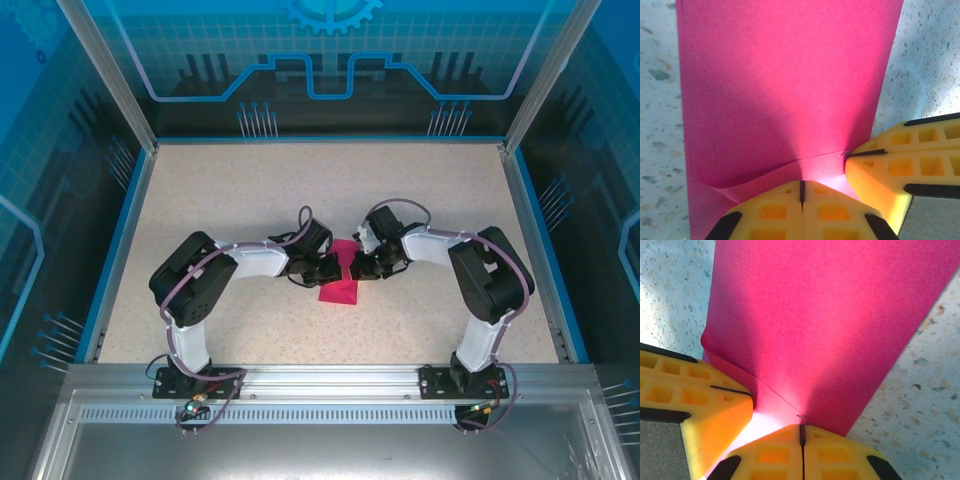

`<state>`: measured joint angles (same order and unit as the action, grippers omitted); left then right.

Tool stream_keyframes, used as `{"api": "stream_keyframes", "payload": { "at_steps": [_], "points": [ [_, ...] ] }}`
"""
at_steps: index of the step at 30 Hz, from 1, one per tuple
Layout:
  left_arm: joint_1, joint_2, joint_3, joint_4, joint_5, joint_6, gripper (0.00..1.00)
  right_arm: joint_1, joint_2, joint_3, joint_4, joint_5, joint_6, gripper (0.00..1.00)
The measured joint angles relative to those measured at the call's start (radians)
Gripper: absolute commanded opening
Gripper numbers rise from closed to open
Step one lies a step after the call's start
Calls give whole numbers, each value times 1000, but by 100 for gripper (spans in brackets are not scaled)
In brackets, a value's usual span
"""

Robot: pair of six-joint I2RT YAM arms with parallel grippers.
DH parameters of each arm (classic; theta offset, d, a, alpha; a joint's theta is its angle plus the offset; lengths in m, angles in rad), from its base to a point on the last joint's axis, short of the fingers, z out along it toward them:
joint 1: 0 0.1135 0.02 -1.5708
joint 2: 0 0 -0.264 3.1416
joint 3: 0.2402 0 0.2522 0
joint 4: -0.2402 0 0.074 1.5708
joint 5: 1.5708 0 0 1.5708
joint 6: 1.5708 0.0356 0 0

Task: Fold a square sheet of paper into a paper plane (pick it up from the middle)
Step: Fold the triangle a second time at the center of the table.

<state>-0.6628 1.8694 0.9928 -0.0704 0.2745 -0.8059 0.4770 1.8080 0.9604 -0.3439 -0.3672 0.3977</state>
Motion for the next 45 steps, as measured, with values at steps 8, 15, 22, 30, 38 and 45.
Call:
{"api": "stream_keyframes", "payload": {
  "at_steps": [8, 15, 22, 30, 38, 45],
  "points": [
    [39, 0, -48, 85, 62, -5, 3, 0, 13, 13, -3, -7, -14, 6],
    [121, -30, -111, 145, 92, -4, 5, 0, 21, 19, 5, -13, -14, 6],
    [198, -61, -135, 143, 89, 18, 6, 0, 21, 19, 5, -15, -14, 6],
    [142, -97, -138, 165, 101, 27, 4, 0, 21, 20, 5, -15, -14, 6],
    [92, -25, -118, 174, 126, 26, 1, 0, 21, 21, 5, -26, -14, 6],
    [92, -24, -118, 174, 129, 26, 0, 0, 5, 22, -9, -46, -13, 7]
  ]
}}
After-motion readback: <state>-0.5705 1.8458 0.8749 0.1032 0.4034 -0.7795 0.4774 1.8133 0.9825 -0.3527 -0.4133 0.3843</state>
